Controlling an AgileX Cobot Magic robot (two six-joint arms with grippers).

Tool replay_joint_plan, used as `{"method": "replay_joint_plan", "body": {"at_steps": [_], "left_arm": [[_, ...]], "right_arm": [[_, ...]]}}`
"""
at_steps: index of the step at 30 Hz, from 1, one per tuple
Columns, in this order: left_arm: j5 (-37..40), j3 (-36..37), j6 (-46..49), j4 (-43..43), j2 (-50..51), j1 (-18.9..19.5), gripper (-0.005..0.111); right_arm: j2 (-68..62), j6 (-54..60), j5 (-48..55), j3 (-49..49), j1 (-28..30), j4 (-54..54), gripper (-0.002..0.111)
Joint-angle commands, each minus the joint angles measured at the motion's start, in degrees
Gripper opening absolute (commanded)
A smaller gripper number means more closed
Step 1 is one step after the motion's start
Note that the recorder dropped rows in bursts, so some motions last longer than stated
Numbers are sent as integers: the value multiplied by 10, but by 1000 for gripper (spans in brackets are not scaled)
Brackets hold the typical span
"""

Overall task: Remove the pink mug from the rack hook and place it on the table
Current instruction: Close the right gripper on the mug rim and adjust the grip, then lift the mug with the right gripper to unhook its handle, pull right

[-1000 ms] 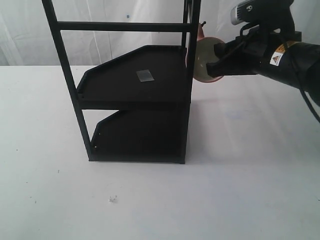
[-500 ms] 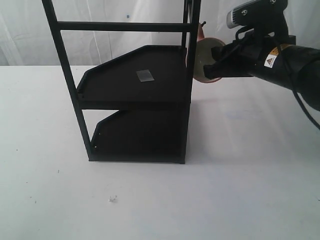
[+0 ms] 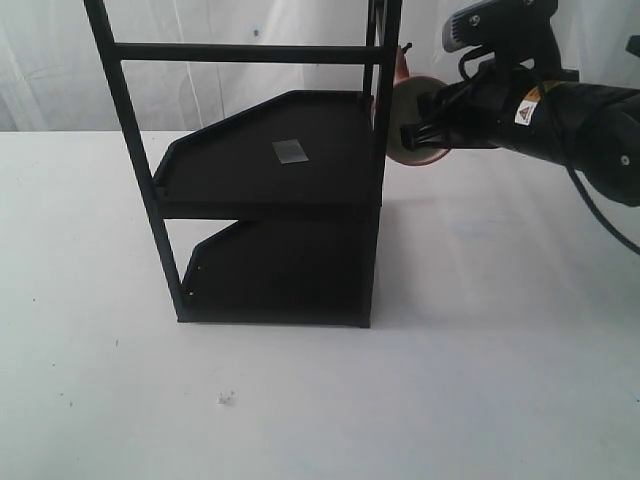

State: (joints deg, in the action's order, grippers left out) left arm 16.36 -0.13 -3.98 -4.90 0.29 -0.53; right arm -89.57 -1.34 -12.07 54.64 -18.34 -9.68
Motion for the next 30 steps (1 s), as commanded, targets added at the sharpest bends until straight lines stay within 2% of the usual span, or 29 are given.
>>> {"method": "replay_joint_plan", "body": {"at_steps": [1, 8, 22, 30], "left_arm": [[0, 1, -1, -4, -3, -1, 0], [0, 1, -1, -4, -3, -1, 0], [0, 1, -1, -4, -3, -1, 0], [0, 1, -1, -4, -3, -1, 0]], "right_arm": [[-5, -11, 12, 2, 1, 1, 46], [-13, -10, -10, 2, -17, -3, 46], [-13, -10, -19, 2, -17, 7, 46], [-13, -10, -19, 2, -17, 10, 28]]}}
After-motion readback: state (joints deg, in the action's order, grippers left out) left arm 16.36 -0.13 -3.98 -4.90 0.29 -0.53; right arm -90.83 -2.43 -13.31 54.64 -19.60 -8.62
